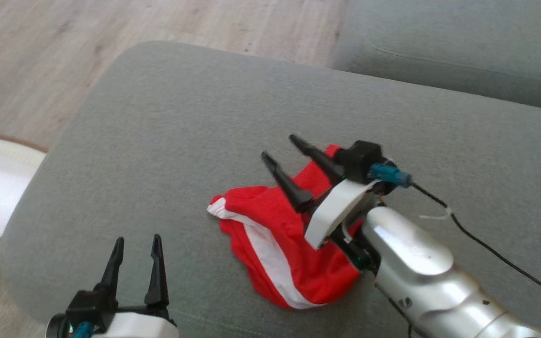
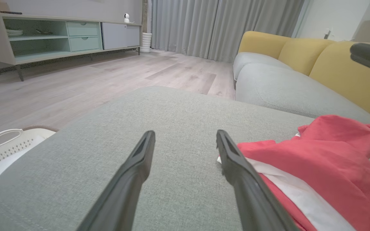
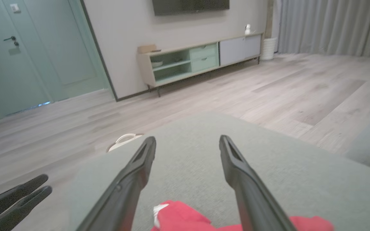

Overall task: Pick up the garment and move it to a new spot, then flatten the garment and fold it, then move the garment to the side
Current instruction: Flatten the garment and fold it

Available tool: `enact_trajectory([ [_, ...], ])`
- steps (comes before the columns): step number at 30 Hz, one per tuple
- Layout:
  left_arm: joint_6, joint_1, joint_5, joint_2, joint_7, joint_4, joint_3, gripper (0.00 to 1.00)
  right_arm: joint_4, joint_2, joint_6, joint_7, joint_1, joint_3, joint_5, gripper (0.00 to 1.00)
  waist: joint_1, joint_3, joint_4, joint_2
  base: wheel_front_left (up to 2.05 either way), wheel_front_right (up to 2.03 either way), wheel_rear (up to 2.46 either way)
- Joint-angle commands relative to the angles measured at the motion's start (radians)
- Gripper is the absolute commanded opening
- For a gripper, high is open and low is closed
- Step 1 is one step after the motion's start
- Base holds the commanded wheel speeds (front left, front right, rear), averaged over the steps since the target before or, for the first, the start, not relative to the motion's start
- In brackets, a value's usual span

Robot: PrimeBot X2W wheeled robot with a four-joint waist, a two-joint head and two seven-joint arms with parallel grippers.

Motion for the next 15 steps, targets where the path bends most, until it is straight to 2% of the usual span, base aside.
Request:
enact_trajectory([
  [1, 0.002, -0.032, 0.003, 0.008, -0.012, -0.033, 0.038, 1.0, -0.022, 0.014, 0.004, -0.028, -0.022, -0.019, -0.005, 1.0, 0.0, 0.003, -0.03, 0.0, 0.0, 0.0, 0.0],
  [4, 0.0, -0.038, 0.003, 0.01, -0.012, -0.034, 0.04, 1.0, 0.004, 0.014, 0.004, -0.063, -0.003, -0.076, -0.045, 1.0, 0.0, 0.003, -0.064, 0.0, 0.0, 0.0, 0.0],
  [7, 0.0, -0.037, 0.007, 0.008, -0.012, -0.036, 0.036, 1.0, 0.044, 0.014, 0.004, -0.089, 0.049, -0.186, -0.131, 1.0, 0.0, 0.003, -0.097, 0.0, 0.0, 0.0, 0.0],
  [15, -0.006, -0.041, 0.008, 0.001, -0.012, -0.031, 0.023, 1.0, 0.041, 0.014, 0.004, -0.079, 0.235, -0.354, -0.279, 1.0, 0.0, 0.016, -0.116, 0.0, 0.0, 0.0, 0.0],
])
